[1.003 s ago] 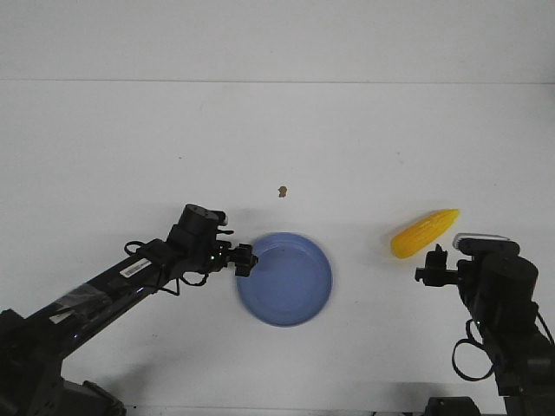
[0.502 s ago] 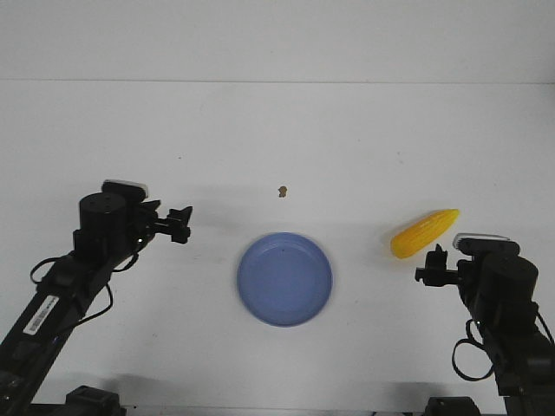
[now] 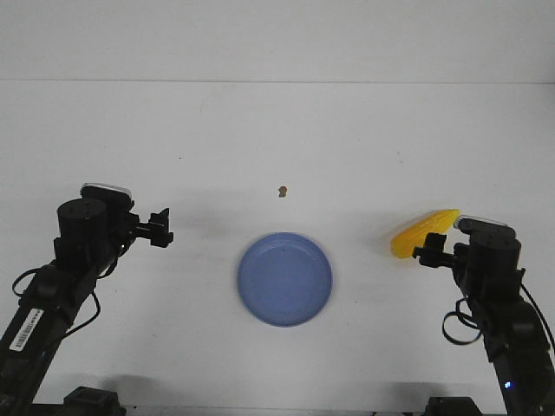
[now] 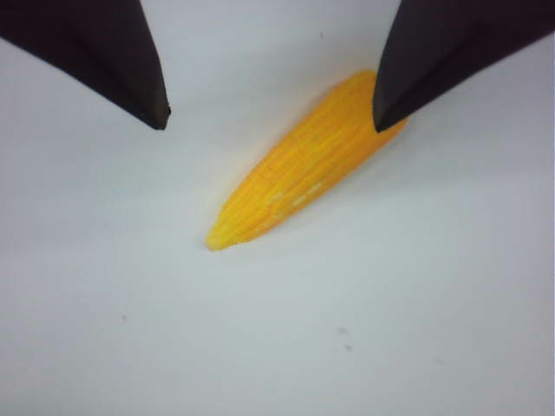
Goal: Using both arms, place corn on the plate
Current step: 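Lower the right gripper over the yellow corn and grasp it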
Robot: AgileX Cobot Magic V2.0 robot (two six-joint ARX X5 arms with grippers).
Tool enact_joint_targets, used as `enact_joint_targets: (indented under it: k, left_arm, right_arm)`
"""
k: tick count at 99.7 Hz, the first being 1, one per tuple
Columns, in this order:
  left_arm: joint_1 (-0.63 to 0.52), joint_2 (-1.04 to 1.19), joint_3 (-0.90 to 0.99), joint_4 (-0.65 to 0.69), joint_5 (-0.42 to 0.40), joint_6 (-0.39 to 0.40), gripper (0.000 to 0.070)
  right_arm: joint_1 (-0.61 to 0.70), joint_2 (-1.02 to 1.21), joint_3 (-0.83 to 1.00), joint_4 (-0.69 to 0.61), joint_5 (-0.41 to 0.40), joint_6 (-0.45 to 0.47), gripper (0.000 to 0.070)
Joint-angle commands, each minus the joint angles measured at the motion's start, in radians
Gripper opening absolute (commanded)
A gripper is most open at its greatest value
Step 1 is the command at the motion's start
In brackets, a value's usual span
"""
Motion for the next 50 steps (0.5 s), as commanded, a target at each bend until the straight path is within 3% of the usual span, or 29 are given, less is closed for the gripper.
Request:
enact_joint_targets:
  k: [1,50]
  left_arm:
    - [-0.001,0.008,0.009,0.003,-0.003,0.009,0.0505]
    - [-0.001,0.008,0.009,0.002,-0.002,0.002,0.0505]
  right_arm:
    - [-0.006,0.068,0.016,0.028,-0.002,0.058,0.0496]
    - [-0.039,0.483,0.032,0.238,-0.096,0.191,0.0496]
